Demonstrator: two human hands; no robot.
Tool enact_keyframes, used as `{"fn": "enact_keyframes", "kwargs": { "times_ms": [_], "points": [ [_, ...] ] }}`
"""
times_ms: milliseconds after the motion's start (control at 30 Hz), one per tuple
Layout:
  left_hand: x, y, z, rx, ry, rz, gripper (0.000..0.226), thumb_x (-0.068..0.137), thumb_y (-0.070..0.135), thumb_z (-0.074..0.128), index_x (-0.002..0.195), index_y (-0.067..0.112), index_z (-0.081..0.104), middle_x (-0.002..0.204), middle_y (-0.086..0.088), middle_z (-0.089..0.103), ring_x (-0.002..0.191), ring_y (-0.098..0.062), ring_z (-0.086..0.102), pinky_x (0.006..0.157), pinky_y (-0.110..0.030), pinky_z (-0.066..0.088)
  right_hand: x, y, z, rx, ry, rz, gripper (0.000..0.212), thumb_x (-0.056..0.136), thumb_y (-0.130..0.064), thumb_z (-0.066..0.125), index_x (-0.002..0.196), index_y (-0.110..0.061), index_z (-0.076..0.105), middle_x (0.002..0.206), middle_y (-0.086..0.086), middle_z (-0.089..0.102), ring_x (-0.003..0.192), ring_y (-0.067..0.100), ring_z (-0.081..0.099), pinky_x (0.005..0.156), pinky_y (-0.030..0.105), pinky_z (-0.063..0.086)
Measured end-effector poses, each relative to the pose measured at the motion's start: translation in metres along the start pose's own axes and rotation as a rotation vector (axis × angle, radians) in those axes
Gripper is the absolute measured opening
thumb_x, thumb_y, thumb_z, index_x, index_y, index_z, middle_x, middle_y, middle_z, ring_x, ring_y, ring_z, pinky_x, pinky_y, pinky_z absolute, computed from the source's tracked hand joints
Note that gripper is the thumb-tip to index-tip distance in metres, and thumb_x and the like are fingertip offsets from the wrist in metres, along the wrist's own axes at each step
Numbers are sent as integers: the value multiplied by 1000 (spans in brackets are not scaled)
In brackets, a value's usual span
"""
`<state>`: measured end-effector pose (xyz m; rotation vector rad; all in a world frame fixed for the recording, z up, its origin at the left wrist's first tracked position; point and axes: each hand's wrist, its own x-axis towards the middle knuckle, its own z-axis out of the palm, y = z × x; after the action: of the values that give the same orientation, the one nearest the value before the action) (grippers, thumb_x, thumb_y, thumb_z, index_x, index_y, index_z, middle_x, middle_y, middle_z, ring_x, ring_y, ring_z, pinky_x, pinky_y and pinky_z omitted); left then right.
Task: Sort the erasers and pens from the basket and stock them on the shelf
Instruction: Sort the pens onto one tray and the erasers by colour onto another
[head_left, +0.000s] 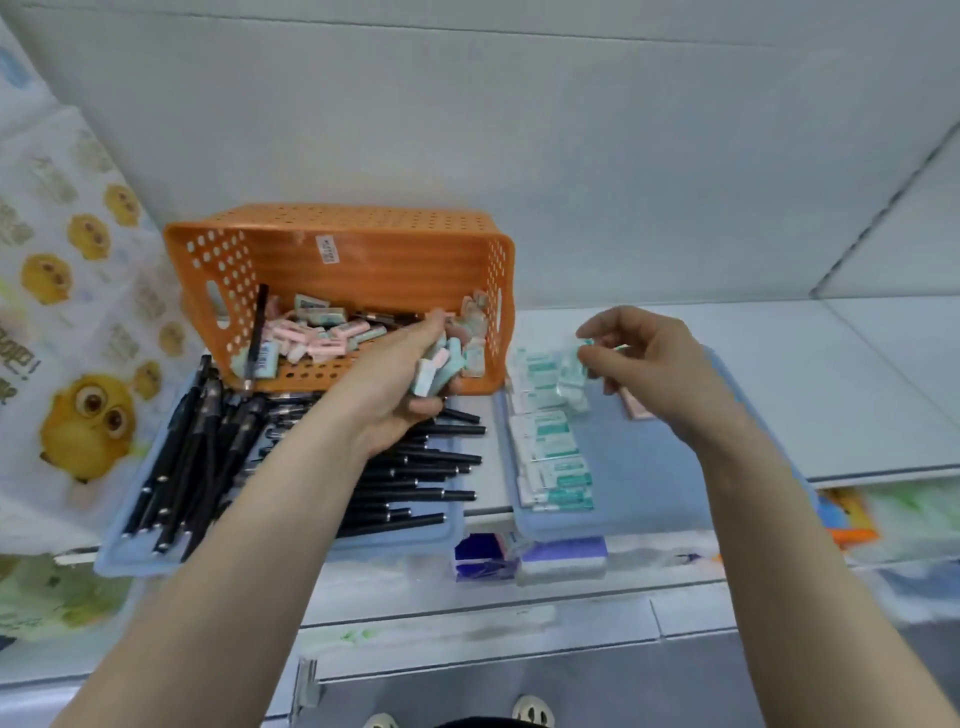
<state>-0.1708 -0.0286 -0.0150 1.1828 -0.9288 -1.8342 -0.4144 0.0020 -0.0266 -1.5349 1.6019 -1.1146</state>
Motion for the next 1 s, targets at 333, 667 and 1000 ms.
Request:
{"fn": "enact_keyframes", "kwargs": {
  "times_ms": [333, 667, 1000],
  "points": [
    [2, -28, 36, -1, -32, -23, 25, 99, 3, 40, 113, 6, 61, 82, -10, 65, 60, -15, 60, 34, -15, 31, 29, 42, -7, -209, -54, 109, 19, 89, -15, 63, 102, -25, 73, 80, 0, 70, 61, 12, 63, 66, 26, 50],
    [0, -35, 44, 3, -18, 26, 18, 101, 10, 45, 115, 10, 57, 92, -11, 66, 62, -12, 64, 33, -14, 31, -22, 36, -32, -188, -325, -59, 27, 80, -4, 71, 93, -28, 72, 86, -7, 65, 80, 7, 61, 77, 24, 53],
    [1, -41, 56, 17, 1, 71, 14, 100, 14, 48, 112, 13, 56, 98, -12, 66, 66, -15, 68, 32, -13, 28, -36, 40, -22, -255, -364, -44, 24, 76, -18, 83, 97, -22, 73, 102, -2, 65, 92, 6, 64, 87, 20, 54]
  ]
}}
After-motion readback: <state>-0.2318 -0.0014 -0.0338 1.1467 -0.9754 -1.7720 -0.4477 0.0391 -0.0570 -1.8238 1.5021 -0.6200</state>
